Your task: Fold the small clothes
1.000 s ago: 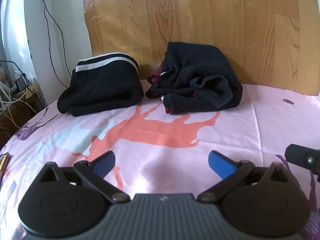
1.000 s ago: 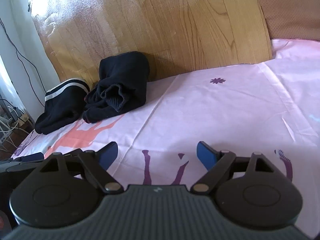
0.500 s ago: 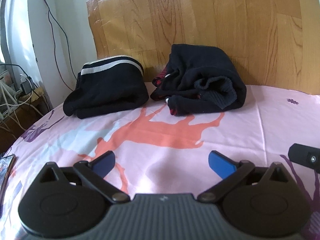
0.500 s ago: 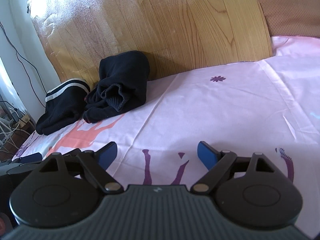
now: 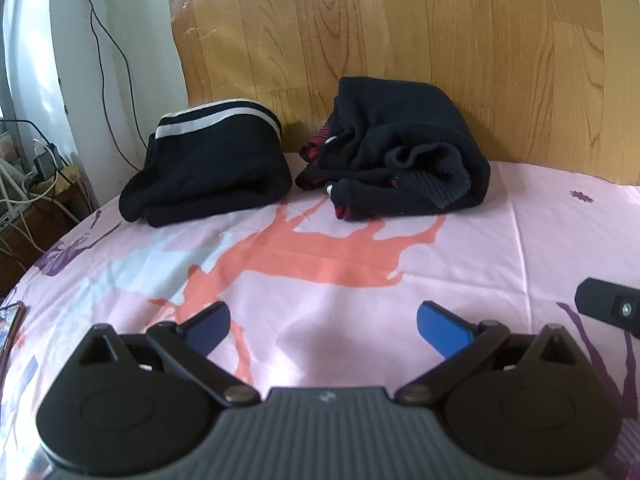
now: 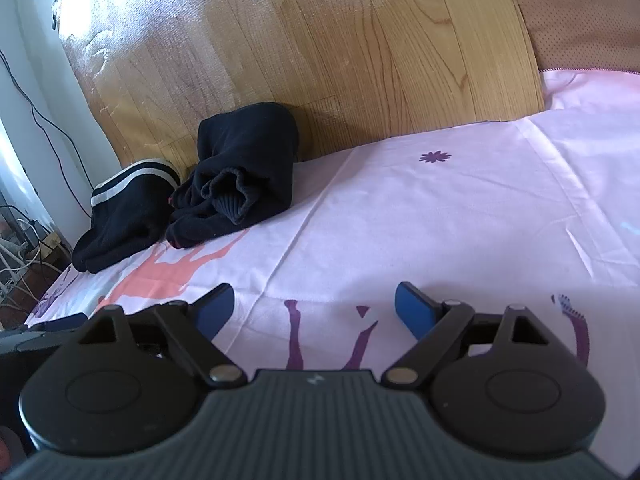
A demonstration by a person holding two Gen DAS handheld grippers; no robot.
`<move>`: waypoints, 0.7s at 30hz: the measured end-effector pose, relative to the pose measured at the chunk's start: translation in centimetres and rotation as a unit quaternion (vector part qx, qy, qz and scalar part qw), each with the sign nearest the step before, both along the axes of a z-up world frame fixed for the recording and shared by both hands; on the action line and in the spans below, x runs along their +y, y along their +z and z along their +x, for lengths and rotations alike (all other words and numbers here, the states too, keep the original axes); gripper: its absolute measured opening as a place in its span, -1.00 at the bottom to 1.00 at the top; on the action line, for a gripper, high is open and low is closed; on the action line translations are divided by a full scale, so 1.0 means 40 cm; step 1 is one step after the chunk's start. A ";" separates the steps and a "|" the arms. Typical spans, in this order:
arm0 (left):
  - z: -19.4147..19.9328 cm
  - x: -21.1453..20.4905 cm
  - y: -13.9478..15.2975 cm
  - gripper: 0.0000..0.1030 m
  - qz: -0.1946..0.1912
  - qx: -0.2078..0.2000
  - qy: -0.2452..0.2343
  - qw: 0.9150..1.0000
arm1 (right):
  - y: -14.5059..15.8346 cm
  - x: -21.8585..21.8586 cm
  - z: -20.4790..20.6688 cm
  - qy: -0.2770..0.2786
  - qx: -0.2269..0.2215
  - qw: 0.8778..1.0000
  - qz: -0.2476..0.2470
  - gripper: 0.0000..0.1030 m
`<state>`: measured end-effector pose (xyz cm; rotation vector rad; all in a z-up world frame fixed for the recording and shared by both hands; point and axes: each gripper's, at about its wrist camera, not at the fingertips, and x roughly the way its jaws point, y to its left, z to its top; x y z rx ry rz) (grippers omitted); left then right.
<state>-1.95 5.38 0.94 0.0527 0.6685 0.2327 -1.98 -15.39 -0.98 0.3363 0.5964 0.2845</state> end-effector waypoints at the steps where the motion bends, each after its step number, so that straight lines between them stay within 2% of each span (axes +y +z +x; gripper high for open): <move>1: 0.000 -0.001 -0.001 1.00 0.000 0.003 -0.001 1.000 | 0.000 -0.001 0.001 0.000 0.000 1.000 0.001 0.74; 4: 0.003 0.000 -0.006 1.00 -0.003 0.020 -0.002 1.000 | -0.002 -0.003 0.003 0.000 0.000 1.000 0.006 0.74; 13: -0.016 0.012 0.029 1.00 -0.020 0.012 0.013 1.000 | -0.002 -0.007 0.005 -0.002 0.001 1.000 0.014 0.74; 21: -0.026 0.002 0.049 1.00 -0.017 0.012 0.016 1.000 | -0.003 -0.007 0.005 -0.002 0.001 1.000 0.014 0.74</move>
